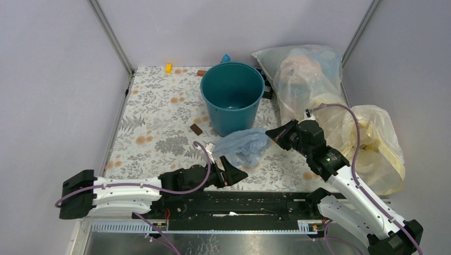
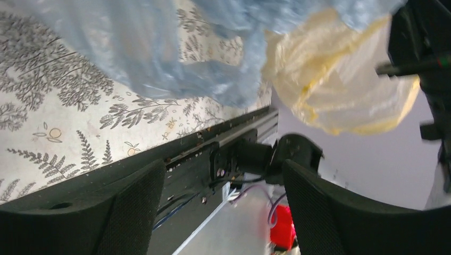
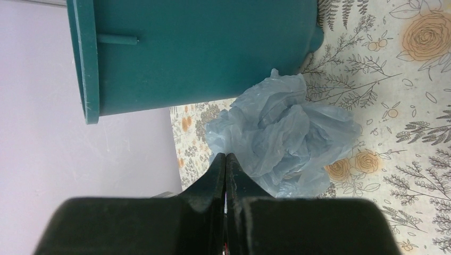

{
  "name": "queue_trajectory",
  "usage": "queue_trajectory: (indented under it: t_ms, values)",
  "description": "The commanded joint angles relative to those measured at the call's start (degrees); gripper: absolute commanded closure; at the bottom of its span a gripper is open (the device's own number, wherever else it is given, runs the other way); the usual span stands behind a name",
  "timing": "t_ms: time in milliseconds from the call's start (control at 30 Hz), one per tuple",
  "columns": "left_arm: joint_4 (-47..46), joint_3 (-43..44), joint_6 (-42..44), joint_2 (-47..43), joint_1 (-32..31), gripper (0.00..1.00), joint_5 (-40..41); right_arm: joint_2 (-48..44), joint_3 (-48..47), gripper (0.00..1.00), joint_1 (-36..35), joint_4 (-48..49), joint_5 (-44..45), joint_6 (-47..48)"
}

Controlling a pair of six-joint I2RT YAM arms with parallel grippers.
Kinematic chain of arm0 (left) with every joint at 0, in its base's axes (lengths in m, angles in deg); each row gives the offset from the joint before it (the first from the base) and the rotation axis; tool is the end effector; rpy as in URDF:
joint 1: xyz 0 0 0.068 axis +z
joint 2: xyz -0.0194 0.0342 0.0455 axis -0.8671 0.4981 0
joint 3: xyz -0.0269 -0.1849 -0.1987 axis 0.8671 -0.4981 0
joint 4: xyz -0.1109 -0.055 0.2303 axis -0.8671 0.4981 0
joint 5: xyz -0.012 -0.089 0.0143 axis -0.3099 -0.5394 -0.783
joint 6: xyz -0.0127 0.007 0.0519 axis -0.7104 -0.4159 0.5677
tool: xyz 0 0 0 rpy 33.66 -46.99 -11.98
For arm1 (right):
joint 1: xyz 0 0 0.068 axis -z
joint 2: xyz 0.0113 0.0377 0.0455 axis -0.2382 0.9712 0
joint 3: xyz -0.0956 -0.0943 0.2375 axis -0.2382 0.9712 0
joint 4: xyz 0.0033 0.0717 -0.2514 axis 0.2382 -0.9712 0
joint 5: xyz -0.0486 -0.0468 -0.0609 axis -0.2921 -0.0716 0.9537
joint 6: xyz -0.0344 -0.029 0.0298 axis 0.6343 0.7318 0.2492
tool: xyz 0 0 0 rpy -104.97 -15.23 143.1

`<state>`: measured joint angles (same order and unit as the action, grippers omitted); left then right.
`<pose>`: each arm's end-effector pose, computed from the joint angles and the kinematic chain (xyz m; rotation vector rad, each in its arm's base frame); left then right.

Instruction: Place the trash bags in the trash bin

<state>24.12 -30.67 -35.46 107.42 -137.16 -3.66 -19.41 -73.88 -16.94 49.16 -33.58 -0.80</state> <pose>0.0599 -0.2051 0.1983 -0.3472 2.1925 -1.4180 0.1592 0.0943 0.2963 0.6210 1.9910 1.0769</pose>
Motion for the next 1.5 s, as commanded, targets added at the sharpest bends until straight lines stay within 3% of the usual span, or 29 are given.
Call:
queue_trajectory:
  t_ms: [0,300,633,933,1067,1200,1267,1367,1467]
  values:
    - [0.6,3.6,-20.4,5.2,-0.8,0.21,8.9,-0.9,0.4,1.0,-0.2,3.7,-0.4,-2.1]
    - [-1.1,2.5,-23.6,5.7,-0.7,0.13,15.6,-1.5,0.9,1.0,-0.2,3.7,-0.3,-1.4]
    - [8.8,6.1,-29.0,4.6,0.5,0.21,19.8,-0.9,1.2,1.0,-0.2,4.1,-0.3,-1.3]
    - [2.6,5.2,-29.5,10.3,5.0,0.22,9.8,-1.3,1.0,1.0,-0.2,3.9,-0.3,-0.7]
    - [3.9,8.4,-25.3,13.7,7.5,0.38,7.3,-1.7,1.0,1.0,-0.2,3.9,-0.3,-0.5]
    - [4.5,10.9,-20.2,17.0,9.5,0.84,4.6,-1.6,1.0,1.0,-0.2,3.4,-0.3,0.1]
    - [7.6,12.8,-15.8,17.8,10.3,1.0,4.4,-2.0,0.7,1.0,-0.1,2.8,0.1,0.7]
    - [20.3,19.3,-2.2,19.0,10.5,1.0,8.2,-2.5,0.0,1.0,-0.2,1.0,2.6,3.0]
    - [29.2,27.6,22.3,22.4,10.1,1.0,8.6,-1.8,-2.7,1.0,-0.2,-3.5,6.8,6.4]
